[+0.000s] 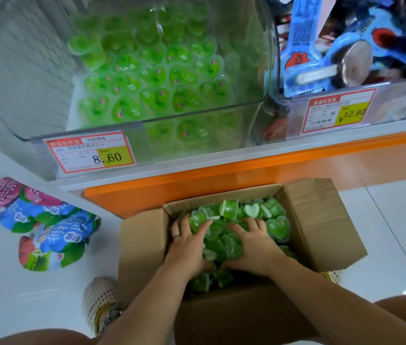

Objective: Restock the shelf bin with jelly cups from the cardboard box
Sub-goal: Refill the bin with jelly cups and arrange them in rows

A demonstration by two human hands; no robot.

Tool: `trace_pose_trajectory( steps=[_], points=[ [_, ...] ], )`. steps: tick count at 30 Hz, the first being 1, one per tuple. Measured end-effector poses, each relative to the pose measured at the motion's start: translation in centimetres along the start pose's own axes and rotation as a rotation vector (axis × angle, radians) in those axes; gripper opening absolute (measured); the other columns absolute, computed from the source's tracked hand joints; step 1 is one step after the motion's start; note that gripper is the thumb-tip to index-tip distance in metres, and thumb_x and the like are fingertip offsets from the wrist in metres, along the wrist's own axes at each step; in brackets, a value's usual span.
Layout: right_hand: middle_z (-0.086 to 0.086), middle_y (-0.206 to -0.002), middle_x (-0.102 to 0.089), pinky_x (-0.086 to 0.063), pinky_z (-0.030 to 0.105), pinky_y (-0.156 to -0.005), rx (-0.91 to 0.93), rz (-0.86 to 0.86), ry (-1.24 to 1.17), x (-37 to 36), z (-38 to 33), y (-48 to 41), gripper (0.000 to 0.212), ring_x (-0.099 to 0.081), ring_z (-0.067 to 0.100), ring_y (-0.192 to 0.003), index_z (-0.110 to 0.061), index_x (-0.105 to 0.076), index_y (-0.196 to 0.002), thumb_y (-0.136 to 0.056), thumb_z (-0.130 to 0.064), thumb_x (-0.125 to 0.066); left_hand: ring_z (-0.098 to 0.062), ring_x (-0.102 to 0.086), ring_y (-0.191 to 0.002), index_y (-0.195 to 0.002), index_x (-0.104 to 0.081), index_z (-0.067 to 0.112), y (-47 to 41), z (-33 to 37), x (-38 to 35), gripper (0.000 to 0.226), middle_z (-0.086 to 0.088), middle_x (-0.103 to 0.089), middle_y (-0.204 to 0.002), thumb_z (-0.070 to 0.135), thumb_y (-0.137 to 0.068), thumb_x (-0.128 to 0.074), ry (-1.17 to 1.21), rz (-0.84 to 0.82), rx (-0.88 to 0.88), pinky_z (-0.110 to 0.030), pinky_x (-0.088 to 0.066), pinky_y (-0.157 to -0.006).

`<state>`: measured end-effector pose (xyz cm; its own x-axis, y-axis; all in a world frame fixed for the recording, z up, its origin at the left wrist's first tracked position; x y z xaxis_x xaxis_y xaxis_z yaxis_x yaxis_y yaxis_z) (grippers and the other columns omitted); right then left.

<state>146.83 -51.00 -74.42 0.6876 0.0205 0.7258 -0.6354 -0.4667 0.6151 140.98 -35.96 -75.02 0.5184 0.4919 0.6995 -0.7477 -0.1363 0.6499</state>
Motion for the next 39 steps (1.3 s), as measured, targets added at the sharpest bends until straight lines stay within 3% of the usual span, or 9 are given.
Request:
trace_pose_trajectory(
  steps=[4,6,9,14,18,25,30,36,39],
  points=[
    [0.007,-0.148,-0.011,-0.028,0.047,-0.110,-0.057,-0.002,-0.027,0.1,-0.2,-0.4,0.097,-0.006,0.035,-0.137,-0.036,-0.014,-0.148,-0.072,-0.051,-0.072,-0.041,0.012,-0.140,-0.144,-0.003,0.049,0.2,0.1,0.1,0.101,-0.003,0.010,-0.151,0.037,-0.075,-0.076,0.002,0.019,0.024,-0.053,-0.024,-0.111],
    [0.008,-0.149,-0.010,-0.033,0.047,-0.108,-0.097,-0.040,-0.004,0.5,-0.6,-0.6,0.098,-0.006,0.036,-0.138,-0.036,-0.013,-0.147,-0.071,-0.047,-0.074,-0.039,-0.015,-0.138,-0.144,0.002,0.051,0.6,0.1,-0.3,0.103,-0.006,0.008,-0.152,0.027,-0.079,-0.074,0.009,0.011,0.067,-0.047,-0.036,-0.104],
    [0.010,-0.151,-0.006,-0.038,0.046,-0.104,-0.160,-0.122,0.078,1.2,-0.9,-0.8,0.102,-0.007,0.040,-0.140,-0.034,-0.009,-0.148,-0.072,-0.047,-0.075,-0.019,-0.053,-0.098,-0.143,0.009,0.052,1.0,0.1,-0.8,0.106,-0.009,0.002,-0.152,0.018,-0.082,-0.071,0.066,0.040,0.101,-0.031,-0.048,-0.080],
    [0.011,-0.154,-0.001,-0.039,0.048,-0.102,-0.185,-0.174,0.128,1.2,-1.2,-0.8,0.112,-0.005,0.045,-0.140,-0.037,0.001,-0.148,-0.068,-0.055,-0.075,-0.027,-0.048,-0.121,-0.144,0.001,0.051,1.1,-0.3,-0.6,0.104,0.000,0.015,-0.151,0.031,-0.077,-0.076,0.204,0.019,0.065,-0.036,-0.046,-0.095],
    [0.010,-0.154,-0.012,-0.037,0.047,-0.104,-0.185,-0.160,0.134,0.5,-1.2,-0.7,0.113,-0.003,0.042,-0.140,-0.038,0.009,-0.148,-0.070,-0.063,-0.069,-0.027,-0.047,-0.121,-0.144,0.002,0.051,0.7,0.1,-0.5,0.107,0.000,0.023,-0.151,0.029,-0.076,-0.077,0.206,0.012,0.065,-0.035,-0.048,-0.090],
    [0.017,-0.152,-0.011,-0.034,0.049,-0.108,-0.152,-0.151,0.080,1.3,-1.5,-0.6,0.107,-0.005,0.041,-0.141,-0.031,-0.007,-0.146,-0.068,-0.045,-0.079,-0.025,-0.050,-0.118,-0.143,-0.013,0.050,0.4,0.0,0.3,0.095,0.005,0.013,-0.150,0.025,-0.076,-0.076,0.243,0.010,0.028,-0.039,-0.049,-0.095],
    [0.015,-0.152,-0.008,-0.037,0.046,-0.106,-0.155,-0.131,0.084,1.6,-1.3,0.2,0.111,-0.010,0.040,-0.140,-0.031,-0.005,-0.145,-0.065,-0.047,-0.080,-0.029,-0.024,-0.138,-0.143,-0.001,0.055,0.6,-0.5,-0.4,0.107,0.006,0.033,-0.147,0.028,-0.074,-0.079,0.147,-0.165,0.001,-0.040,-0.039,-0.106],
    [0.012,-0.149,-0.008,-0.048,0.038,-0.094,-0.109,-0.117,0.103,1.1,-0.3,1.6,0.111,-0.043,0.034,-0.126,-0.031,-0.005,-0.145,-0.065,-0.054,-0.077,-0.021,-0.038,-0.125,-0.141,-0.002,0.057,0.4,-0.1,-0.3,0.104,0.007,0.028,-0.150,0.000,-0.083,-0.066,0.158,-0.098,0.022,-0.021,-0.042,-0.069],
    [0.009,-0.146,-0.014,-0.048,0.038,-0.095,-0.055,-0.096,0.060,0.7,-0.3,1.6,0.108,-0.046,0.032,-0.123,-0.030,-0.008,-0.145,-0.065,-0.050,-0.078,-0.021,-0.041,-0.120,-0.141,0.001,0.058,0.3,-0.1,-0.1,0.109,0.006,0.029,-0.150,-0.013,-0.081,-0.058,0.133,-0.118,0.033,-0.024,-0.047,-0.065]
  ],
)
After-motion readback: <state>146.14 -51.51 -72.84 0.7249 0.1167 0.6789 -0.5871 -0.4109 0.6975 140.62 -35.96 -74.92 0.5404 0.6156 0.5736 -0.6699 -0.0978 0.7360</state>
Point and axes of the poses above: each hand's wrist, its own y-axis away from the middle knuckle, its own x-axis out of the back of the hand, z = x × y, the point moved 3 cm from there along -y, towards the middle knuckle
